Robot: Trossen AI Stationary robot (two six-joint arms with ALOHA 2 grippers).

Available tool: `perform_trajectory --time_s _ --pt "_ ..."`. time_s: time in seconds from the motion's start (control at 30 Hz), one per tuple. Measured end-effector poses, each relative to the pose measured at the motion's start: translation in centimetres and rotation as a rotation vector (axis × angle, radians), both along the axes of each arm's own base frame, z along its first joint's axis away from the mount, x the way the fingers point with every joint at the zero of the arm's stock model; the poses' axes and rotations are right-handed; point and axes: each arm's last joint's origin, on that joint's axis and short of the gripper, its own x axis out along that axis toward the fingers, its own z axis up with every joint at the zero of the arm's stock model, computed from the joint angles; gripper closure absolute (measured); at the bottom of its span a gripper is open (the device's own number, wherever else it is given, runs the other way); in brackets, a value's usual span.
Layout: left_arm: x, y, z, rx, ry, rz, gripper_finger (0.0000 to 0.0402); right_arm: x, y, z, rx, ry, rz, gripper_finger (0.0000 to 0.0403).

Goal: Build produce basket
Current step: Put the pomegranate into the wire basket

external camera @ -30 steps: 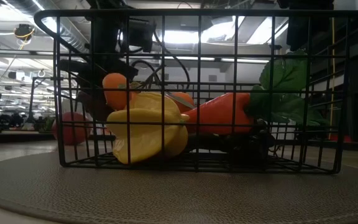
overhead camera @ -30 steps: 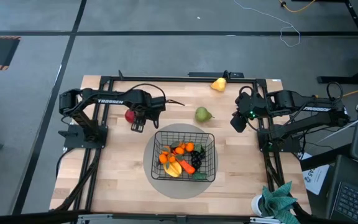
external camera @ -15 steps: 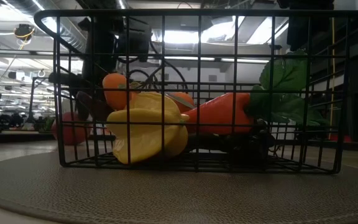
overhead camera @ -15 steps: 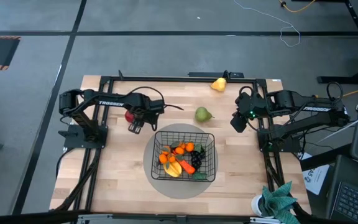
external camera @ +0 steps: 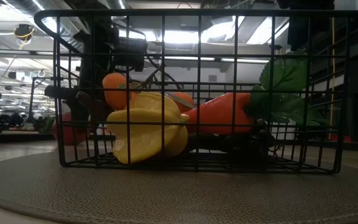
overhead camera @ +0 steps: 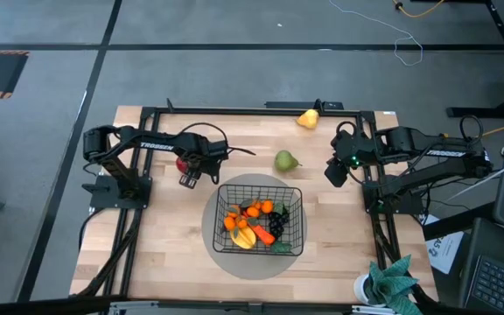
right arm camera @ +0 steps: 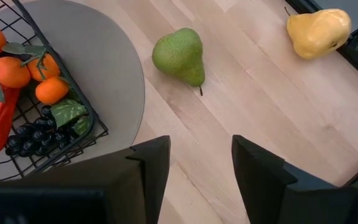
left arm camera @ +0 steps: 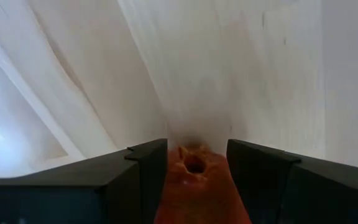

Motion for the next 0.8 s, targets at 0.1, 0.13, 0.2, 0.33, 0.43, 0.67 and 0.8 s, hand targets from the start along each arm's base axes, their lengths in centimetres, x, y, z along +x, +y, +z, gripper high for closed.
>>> perform_trajectory --time_s 0.1,0.13,0.2,0.33,0.43,0.67,0.8 --pt "-0.19 0.18 -0.12 0.033 0.016 0.008 0.0244 0.00 0.00 0.00 0.000 0.000 0.000 0.0242" --pt "-0.18 0.26 -0.10 0.055 0.019 0.010 0.0244 0.00 0.00 0.00 0.000 0.000 0.000 0.0242" --pt "-0.23 0.35 -0.08 0.084 0.029 0.012 0.0247 0.00 0.00 0.00 0.000 0.000 0.000 0.0242" --pt "-0.23 0.37 -0.07 0.096 0.032 0.013 0.0260 0.00 0.00 0.00 -0.001 0.000 0.000 0.0242" --pt "-0.22 0.38 -0.07 0.096 0.031 0.015 0.0282 0.00 0.00 0.00 -0.001 0.000 0.000 0.0242" --pt "-0.23 0.38 -0.07 0.098 0.010 0.088 0.0370 0.00 0.00 0.00 0.000 0.000 -0.001 0.0242" --pt "-0.24 0.38 -0.05 0.101 -0.015 0.178 0.0395 0.00 0.00 0.00 -0.001 0.000 -0.001 0.0242"
